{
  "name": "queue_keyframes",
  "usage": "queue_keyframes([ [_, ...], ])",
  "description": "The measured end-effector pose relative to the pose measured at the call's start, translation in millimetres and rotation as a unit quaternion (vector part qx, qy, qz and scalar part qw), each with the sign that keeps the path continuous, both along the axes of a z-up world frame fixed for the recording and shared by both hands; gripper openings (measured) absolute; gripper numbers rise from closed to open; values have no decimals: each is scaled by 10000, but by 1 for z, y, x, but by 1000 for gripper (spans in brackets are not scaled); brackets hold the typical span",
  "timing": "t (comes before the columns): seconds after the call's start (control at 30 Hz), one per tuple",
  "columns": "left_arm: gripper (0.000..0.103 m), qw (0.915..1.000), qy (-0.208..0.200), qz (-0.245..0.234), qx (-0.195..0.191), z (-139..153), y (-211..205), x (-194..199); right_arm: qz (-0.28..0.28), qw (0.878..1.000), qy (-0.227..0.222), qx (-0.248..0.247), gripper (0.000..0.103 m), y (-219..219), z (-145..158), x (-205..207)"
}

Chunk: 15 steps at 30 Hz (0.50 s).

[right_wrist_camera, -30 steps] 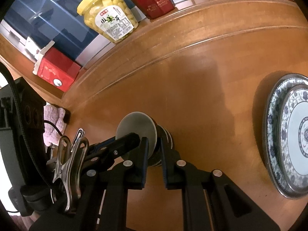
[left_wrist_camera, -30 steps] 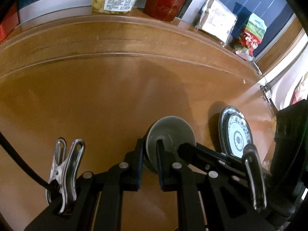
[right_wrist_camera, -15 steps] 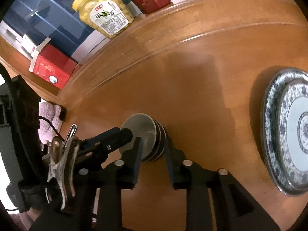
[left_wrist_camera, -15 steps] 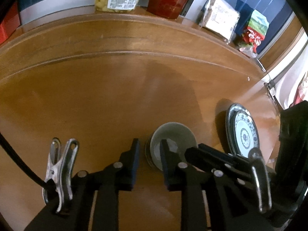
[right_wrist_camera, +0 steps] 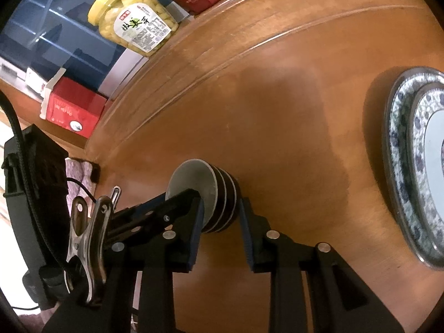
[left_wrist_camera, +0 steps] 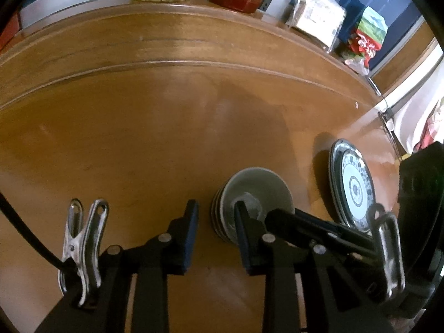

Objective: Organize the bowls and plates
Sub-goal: 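Carry the bowl stack toward the plate stack with the right tool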

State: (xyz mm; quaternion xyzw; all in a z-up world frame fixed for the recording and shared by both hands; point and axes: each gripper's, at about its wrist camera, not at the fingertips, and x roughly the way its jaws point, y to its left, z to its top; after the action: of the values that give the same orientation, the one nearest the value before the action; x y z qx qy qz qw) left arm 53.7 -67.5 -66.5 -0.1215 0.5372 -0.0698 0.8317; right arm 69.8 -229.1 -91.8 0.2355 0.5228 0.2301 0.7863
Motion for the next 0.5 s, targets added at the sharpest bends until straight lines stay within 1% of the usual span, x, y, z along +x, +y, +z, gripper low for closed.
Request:
queue_keyframes([
  [0.17,27,9998,82,-112,-165,-4,3,2,-157,9998,96,119,27,-1,-5,-1],
  [0.27,22,9994,87,-254,-227,-4,3,3,-296,9992,136,214,27,-2,-7,-1],
  [0.5,22,9986,79,-492,-194,-2,3,2,-575,9981,103,169,25,0,-6,-7],
])
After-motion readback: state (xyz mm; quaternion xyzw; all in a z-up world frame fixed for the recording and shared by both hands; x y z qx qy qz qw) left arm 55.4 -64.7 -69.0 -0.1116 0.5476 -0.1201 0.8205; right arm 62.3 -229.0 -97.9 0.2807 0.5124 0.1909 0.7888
